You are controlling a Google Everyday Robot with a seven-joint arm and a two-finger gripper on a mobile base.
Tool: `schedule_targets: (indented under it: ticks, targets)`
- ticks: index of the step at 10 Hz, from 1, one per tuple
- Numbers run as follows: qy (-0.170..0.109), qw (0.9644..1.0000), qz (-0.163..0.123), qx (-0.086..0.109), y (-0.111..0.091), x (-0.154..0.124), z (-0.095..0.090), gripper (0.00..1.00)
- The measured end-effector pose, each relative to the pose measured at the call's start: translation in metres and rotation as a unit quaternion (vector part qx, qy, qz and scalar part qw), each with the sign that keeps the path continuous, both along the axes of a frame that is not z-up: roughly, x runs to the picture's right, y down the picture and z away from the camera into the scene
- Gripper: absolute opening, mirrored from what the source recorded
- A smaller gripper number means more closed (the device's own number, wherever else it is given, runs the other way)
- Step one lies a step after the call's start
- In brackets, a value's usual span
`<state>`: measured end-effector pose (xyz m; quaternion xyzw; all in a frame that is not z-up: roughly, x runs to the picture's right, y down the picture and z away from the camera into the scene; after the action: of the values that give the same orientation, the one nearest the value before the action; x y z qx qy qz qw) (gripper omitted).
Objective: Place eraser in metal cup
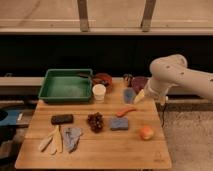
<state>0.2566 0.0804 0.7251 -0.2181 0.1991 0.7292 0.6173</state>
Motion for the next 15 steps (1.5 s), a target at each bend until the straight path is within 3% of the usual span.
schedule_targets:
  ticks: [2,4,6,9,12,15]
  targets:
    - [0.005,0.9993,0.037,-0.004,0.011,0.016,-0.002,0.8]
    - [0.003,0.9989,0.046,-0.006,0.014,0.018,-0.002,0.8]
    - [-0.015,0.9993,0.034,-0.008,0.01,0.002,0.002,0.8]
    - [-0.064,0.9979,-0.004,-0.008,-0.006,-0.057,0.019,0.8]
    - [-0.121,0.9913,-0.05,-0.015,-0.018,-0.122,0.038,0.8]
    - [-0.173,0.979,-0.108,-0.01,-0.042,-0.187,0.056,0.8]
